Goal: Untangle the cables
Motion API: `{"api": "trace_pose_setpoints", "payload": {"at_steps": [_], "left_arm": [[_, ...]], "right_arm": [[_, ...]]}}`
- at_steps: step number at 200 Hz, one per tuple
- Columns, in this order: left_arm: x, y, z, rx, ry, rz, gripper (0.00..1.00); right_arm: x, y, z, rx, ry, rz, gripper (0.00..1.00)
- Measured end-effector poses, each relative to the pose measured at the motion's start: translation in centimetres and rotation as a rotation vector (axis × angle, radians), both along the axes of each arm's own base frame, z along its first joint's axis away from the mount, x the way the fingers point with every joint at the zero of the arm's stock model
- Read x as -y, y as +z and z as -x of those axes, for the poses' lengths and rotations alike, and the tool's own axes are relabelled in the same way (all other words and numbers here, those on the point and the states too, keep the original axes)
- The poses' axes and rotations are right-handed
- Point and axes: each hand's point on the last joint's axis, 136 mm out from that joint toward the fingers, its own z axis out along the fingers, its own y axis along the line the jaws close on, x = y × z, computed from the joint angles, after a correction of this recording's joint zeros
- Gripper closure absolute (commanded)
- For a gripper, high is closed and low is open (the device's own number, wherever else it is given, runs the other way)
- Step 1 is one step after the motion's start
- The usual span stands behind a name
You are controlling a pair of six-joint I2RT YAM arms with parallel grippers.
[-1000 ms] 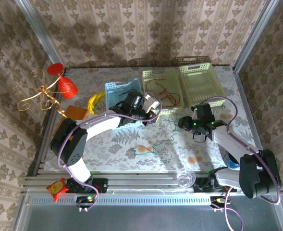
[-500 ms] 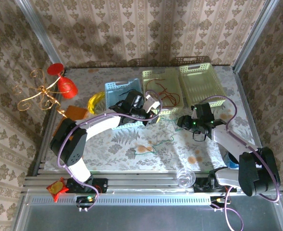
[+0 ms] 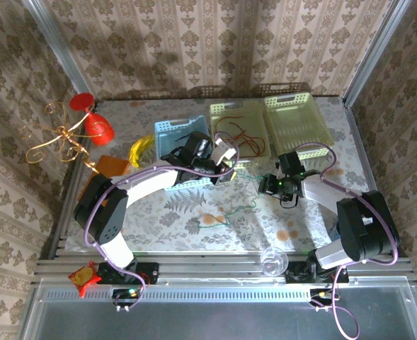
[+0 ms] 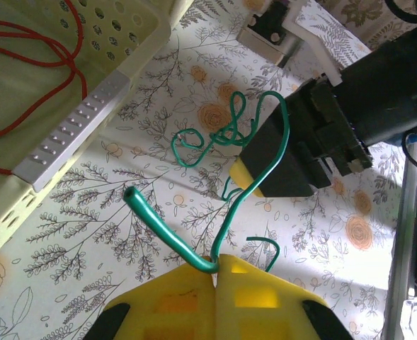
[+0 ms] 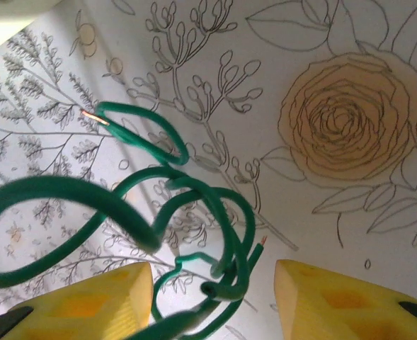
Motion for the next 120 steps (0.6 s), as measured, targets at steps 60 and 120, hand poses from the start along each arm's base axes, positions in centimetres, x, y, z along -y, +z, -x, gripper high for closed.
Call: {"api": "trace_pose_setpoints", "payload": {"at_steps": [60,120], "left_arm": [[-0.1,0.0,-0.3,0.012,0.015,-0.006,1.0],[-2.1,1.7,-1.6,0.109,0.135,0.014,1.0]], "right_arm": [[0.5,-0.8,0.6,-0.05,-0.006,0.053,0.89],[2.3,1.6,0.8,0.017,-0.092,0.1,0.93]]}}
